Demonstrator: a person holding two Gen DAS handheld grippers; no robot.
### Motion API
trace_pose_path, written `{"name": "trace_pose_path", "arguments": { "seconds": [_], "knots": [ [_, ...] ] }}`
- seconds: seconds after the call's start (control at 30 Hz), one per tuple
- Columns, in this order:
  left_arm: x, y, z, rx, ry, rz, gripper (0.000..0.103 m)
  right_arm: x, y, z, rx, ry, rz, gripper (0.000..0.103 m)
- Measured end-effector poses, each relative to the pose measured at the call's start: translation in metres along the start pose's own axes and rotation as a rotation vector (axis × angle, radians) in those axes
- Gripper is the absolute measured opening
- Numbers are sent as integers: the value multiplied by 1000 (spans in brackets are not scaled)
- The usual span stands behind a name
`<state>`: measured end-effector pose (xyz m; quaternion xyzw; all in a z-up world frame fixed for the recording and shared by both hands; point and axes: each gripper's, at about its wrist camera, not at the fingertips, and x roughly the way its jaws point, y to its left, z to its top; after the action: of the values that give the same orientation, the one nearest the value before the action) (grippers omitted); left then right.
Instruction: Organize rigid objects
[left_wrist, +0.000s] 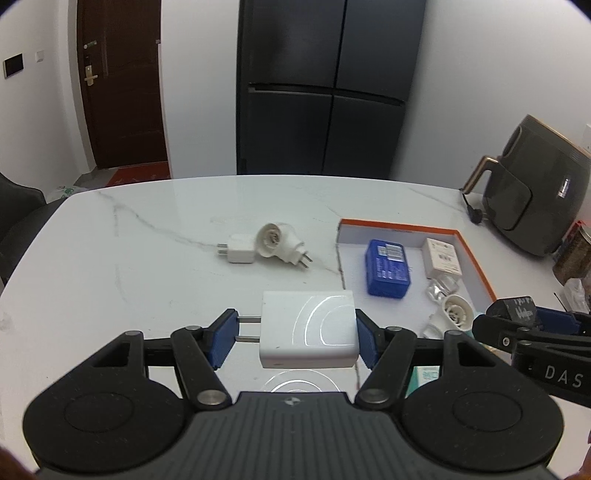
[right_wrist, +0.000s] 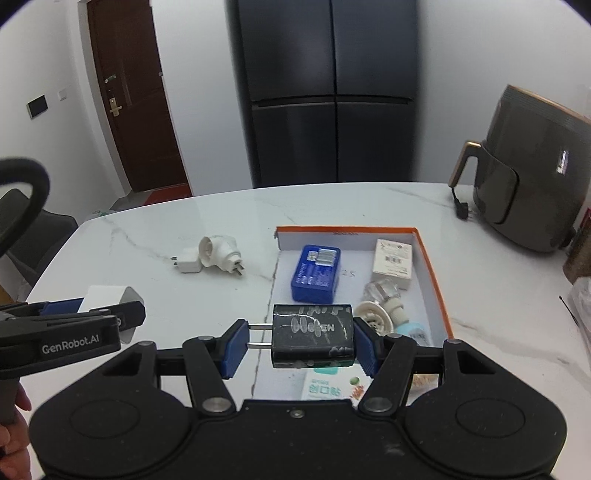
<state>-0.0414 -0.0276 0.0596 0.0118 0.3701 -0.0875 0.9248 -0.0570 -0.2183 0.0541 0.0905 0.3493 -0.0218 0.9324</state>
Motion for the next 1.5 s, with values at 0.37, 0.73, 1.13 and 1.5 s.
{"name": "trace_pose_path", "arguments": {
  "seconds": [0.37,0.73,1.13,1.5],
  "knots": [
    [3,-35,-7,38,16,-46,66,-12,-29,-7,35,-8,-31,73],
    [8,-68,-14,77,36,-91,66,-21,-63,-13,73,-6,-66,73],
    [14,-95,-17,103,55,-113,66,-24,-91,-16,104,-3,-86,73],
    [16,-105,-11,96,52,-111,66,-25,-96,-8,99,-22,-67,73]
  ]
}}
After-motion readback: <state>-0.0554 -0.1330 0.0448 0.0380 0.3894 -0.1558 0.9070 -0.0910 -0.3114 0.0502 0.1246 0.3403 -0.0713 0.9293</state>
